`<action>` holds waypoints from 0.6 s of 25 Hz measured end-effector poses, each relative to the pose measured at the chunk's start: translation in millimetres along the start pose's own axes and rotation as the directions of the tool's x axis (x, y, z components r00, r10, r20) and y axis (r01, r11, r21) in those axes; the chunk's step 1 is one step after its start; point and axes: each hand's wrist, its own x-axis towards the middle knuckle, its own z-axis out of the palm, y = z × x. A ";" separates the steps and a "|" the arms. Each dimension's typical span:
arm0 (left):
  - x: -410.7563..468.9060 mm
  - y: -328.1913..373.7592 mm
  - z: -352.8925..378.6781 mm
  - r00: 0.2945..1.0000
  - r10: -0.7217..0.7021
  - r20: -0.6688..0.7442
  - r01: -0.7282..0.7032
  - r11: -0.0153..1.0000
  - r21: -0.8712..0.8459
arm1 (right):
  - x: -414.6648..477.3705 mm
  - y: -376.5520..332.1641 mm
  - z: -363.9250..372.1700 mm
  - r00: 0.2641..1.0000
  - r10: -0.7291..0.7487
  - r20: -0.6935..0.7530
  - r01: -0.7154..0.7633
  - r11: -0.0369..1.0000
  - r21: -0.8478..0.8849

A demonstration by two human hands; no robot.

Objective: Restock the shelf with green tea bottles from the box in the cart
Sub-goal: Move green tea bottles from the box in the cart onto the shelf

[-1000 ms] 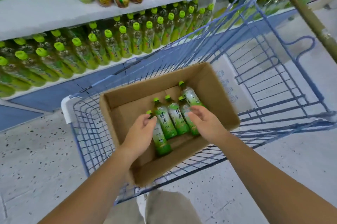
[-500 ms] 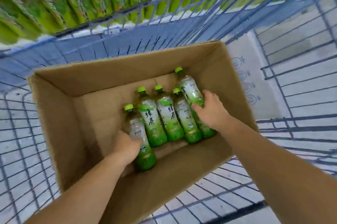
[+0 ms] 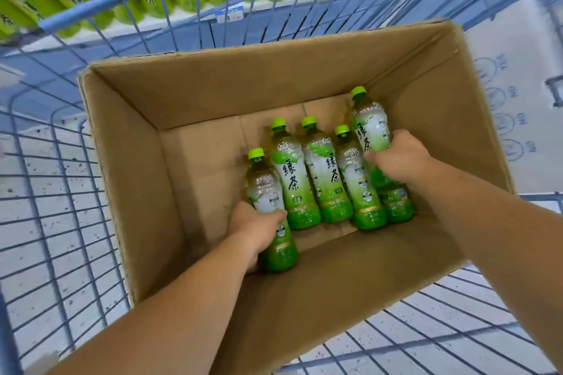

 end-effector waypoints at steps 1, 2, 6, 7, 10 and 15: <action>-2.0 0.5 -0.7 1.000 0.020 -0.006 -0.020 1.000 0.015 | -4.3 2.9 -1.1 0.998 0.040 0.044 -0.045 0.993 0.112; -4.7 2.2 -1.8 0.999 0.047 -0.006 -0.046 0.999 0.022 | -11.1 4.3 -2.1 0.990 0.088 0.112 -0.113 0.963 0.246; -17.2 15.8 -6.7 0.994 0.110 -0.022 -0.109 0.994 0.031 | -52.6 7.4 2.3 0.933 0.098 0.347 -0.296 0.758 0.581; -20.3 20.2 -8.6 0.995 0.104 -0.007 -0.103 0.994 0.028 | -62.9 6.7 4.7 0.919 0.089 0.384 -0.319 0.740 0.592; -25.2 31.9 -15.8 0.994 0.075 0.081 -0.075 0.997 0.008 | -91.1 2.5 11.3 0.849 0.069 0.524 -0.413 0.706 0.575; -41.4 44.3 -34.6 0.973 0.183 0.141 -0.189 0.981 0.032 | -130.1 -9.9 25.3 0.869 0.075 0.489 -0.410 0.662 0.628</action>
